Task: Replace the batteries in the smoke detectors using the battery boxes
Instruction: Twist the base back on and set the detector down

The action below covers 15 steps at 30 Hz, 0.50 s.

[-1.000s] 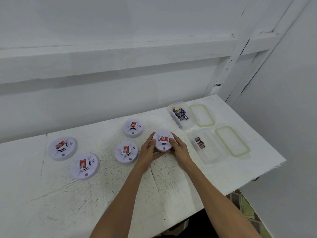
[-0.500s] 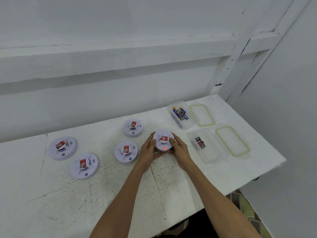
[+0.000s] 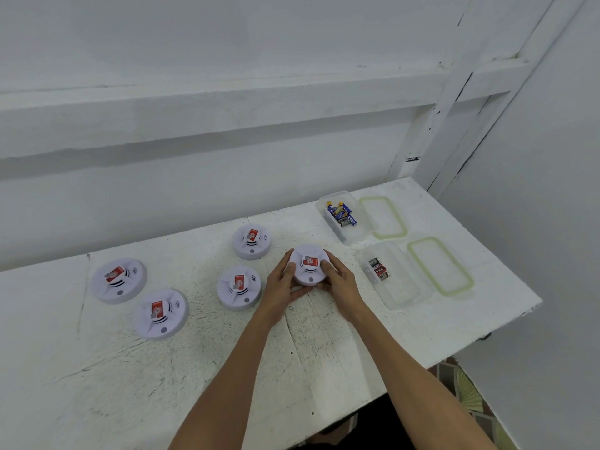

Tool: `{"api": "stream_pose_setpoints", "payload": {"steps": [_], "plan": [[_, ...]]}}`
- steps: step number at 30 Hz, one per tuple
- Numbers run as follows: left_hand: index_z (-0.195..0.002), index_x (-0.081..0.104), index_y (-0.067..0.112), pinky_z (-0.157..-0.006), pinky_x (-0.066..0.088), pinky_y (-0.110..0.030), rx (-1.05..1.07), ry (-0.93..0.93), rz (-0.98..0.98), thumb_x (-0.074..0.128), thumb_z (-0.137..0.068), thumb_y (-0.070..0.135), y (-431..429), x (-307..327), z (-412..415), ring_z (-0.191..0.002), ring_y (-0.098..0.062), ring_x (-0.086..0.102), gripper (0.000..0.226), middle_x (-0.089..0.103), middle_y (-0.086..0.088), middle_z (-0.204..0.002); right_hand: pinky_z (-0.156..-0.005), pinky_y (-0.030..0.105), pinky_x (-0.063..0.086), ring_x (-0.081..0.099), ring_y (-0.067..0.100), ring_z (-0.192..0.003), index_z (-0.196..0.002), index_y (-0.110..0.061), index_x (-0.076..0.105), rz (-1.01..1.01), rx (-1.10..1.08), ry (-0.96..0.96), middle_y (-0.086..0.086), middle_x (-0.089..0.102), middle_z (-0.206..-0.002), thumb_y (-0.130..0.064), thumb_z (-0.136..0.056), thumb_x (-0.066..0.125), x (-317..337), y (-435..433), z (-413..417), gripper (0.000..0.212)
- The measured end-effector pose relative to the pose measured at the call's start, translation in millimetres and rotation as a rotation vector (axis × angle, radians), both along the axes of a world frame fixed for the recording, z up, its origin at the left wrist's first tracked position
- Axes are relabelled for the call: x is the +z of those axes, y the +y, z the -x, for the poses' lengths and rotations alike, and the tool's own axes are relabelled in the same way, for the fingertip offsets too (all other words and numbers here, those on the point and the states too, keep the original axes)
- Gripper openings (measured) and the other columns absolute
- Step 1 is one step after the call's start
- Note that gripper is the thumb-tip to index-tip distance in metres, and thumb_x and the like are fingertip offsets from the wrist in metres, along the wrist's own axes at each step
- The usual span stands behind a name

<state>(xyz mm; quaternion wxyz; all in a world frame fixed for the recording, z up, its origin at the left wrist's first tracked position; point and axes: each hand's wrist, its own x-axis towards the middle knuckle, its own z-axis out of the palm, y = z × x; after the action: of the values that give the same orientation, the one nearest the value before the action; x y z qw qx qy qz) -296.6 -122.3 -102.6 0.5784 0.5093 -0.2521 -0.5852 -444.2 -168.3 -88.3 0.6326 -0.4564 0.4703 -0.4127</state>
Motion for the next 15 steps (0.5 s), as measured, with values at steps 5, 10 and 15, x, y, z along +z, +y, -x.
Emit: {"api": "stream_pose_setpoints", "payload": {"steps": [5,10,15], "plan": [[-0.156,0.046,0.022,-0.082,0.064,-0.038,0.005,0.02,-0.006,0.049,-0.111,0.025,0.9,2.3,0.5,-0.118,-0.027,0.072,0.046,0.063,-0.008,-0.145,-0.094,0.04,0.057,0.067,0.022,-0.116,-0.138,-0.016,0.059,0.003,0.006,0.019,0.004,0.069,-0.128,-0.019,-0.102,0.055,0.9,-0.2,0.3,0.037],[-0.156,0.046,0.022,-0.083,0.064,-0.039,0.003,0.022,-0.011,0.049,-0.111,0.025,1.1,2.2,1.5,-0.119,-0.027,0.071,0.046,0.063,-0.008,-0.145,-0.096,0.041,0.057,0.067,0.022,-0.117,-0.139,-0.016,0.058,-0.007,0.005,0.035,0.003,0.069,-0.129,-0.019,-0.102,0.055,0.4,0.5,1.5,0.038],[-0.156,0.046,0.022,-0.083,0.064,-0.038,0.004,0.016,-0.003,0.049,-0.111,0.025,0.1,2.8,1.3,-0.119,-0.028,0.071,0.046,0.064,-0.007,-0.145,-0.093,0.039,0.058,0.067,0.022,-0.116,-0.14,-0.015,0.057,-0.015,0.004,0.038,0.004,0.069,-0.128,-0.019,-0.102,0.055,2.4,-0.3,1.1,0.038]]}}
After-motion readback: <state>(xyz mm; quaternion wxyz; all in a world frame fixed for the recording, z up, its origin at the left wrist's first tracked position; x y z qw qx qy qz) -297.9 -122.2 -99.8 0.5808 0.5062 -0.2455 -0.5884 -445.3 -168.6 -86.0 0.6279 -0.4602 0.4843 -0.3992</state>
